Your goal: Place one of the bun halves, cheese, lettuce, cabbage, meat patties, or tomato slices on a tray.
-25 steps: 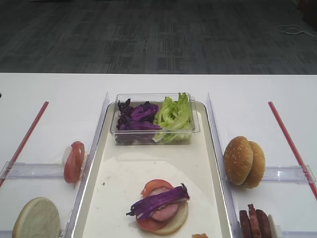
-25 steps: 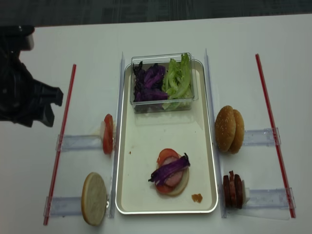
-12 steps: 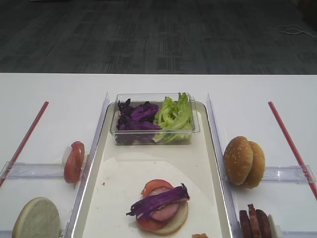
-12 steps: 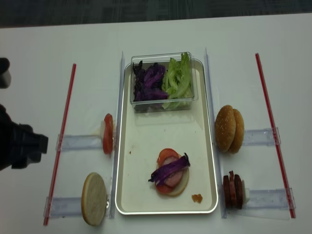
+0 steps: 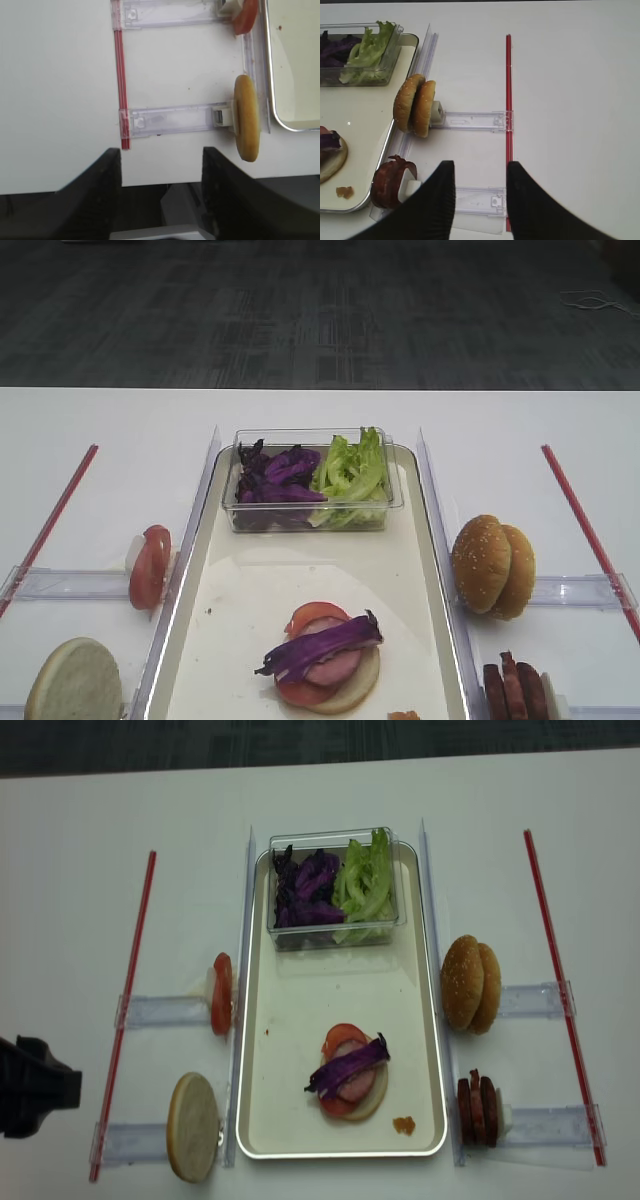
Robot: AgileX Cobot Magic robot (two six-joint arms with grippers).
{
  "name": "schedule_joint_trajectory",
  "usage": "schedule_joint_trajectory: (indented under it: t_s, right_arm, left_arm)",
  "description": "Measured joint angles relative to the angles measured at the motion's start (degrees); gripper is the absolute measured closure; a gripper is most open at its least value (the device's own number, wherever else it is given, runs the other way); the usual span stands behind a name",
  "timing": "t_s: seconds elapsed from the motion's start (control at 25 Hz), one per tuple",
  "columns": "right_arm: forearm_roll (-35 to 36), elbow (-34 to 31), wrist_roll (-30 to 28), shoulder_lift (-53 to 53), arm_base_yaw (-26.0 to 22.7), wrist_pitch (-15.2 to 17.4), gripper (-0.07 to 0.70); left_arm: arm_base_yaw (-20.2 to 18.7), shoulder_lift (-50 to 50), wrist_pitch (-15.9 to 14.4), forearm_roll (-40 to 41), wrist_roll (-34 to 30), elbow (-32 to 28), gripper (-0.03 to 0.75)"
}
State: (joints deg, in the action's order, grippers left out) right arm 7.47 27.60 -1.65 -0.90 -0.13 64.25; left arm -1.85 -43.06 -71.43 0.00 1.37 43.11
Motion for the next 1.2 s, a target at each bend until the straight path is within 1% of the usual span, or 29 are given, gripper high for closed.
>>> schedule_joint_trajectory:
  t_s: [0.2,0.36,0.64,0.92,1.2]
  right_arm:
    - [0.0,0.0,0.0,0.0,0.0,0.0,0.36]
    - [0.0,0.0,0.1,0.0,0.0,0.0,0.36]
    - [0.0,0.0,0.1,0.0,0.0,0.0,0.36]
    - [0.0,0.0,0.1,0.0,0.0,0.0,0.36]
    - [0.0,0.0,0.1,0.0,0.0,0.0,0.36]
  left_arm:
    - [0.0,4.49,-0.12,0.0,0.0,-2.87,0.336]
    - [0.0,7.88,0.4,0.0,0.0,-4.25,0.336]
    - [0.0,12.42,2.37,0.0,0.0,-7.64,0.336]
    - [0.0,15.87,4.26,0.0,-0.05,-7.74,0.336]
    - [0.0,19.85,4.47,0.0,-0.05,-8.6,0.336]
